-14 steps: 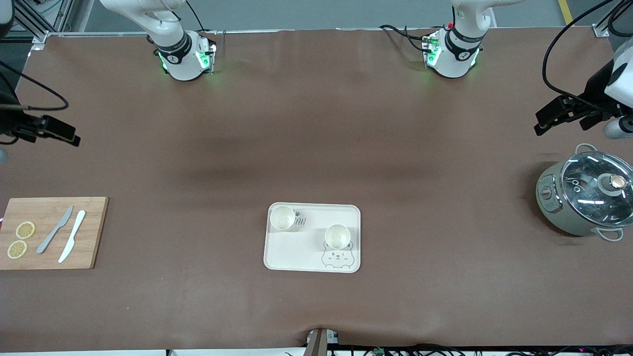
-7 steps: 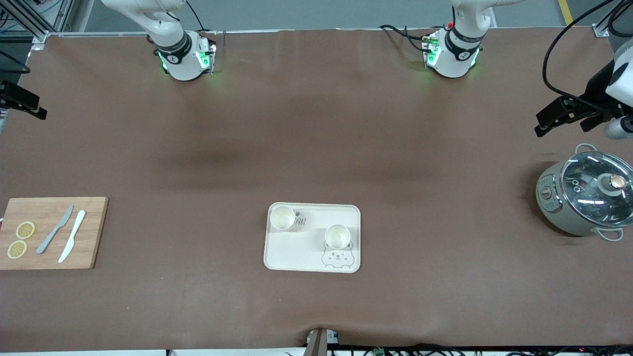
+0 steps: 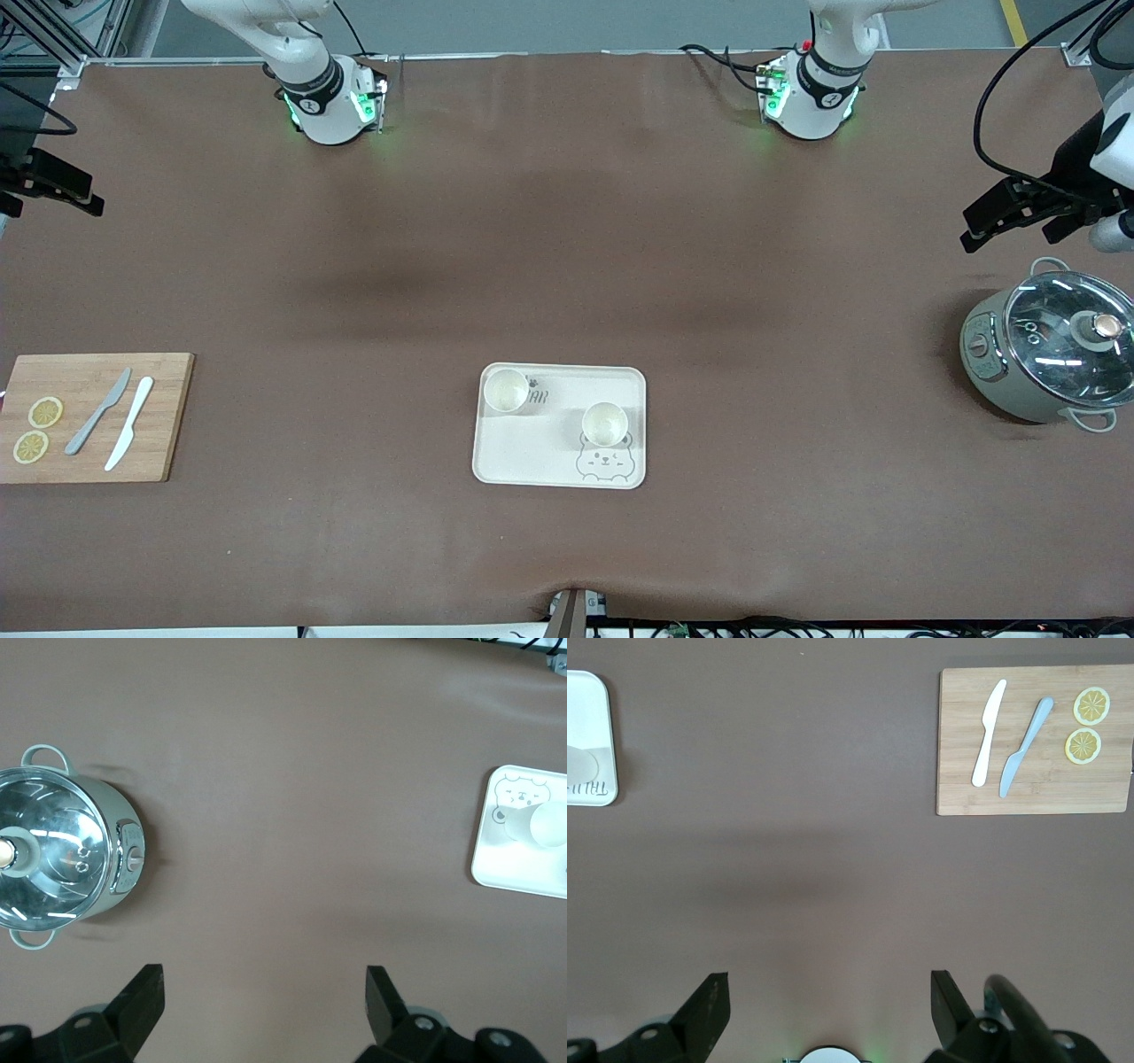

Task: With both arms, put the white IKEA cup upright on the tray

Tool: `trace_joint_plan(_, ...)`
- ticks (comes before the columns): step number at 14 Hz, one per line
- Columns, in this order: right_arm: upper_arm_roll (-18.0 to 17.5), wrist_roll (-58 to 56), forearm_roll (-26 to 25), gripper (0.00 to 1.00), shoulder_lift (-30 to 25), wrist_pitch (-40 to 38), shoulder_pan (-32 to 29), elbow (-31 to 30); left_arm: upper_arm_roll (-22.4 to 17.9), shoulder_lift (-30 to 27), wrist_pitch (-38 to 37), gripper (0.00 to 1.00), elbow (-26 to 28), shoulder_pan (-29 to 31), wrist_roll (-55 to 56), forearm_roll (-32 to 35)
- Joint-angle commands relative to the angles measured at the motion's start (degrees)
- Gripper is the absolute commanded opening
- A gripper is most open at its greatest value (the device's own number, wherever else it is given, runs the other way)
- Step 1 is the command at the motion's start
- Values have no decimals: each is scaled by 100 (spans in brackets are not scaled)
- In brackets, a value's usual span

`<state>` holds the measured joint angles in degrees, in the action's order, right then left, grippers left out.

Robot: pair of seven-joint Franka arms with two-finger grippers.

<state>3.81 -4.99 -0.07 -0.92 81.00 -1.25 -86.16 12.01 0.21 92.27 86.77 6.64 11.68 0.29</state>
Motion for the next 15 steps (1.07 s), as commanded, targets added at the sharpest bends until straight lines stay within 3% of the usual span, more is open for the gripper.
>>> trace_joint_plan(1,-38,130,50,100,-286,144,1,-305,65,23,159,100,59,66,-8,-64)
trace_joint_plan(15,-20,139,50,100,-338,65,10,-384,65,23,142,100,41,75,-237,-64)
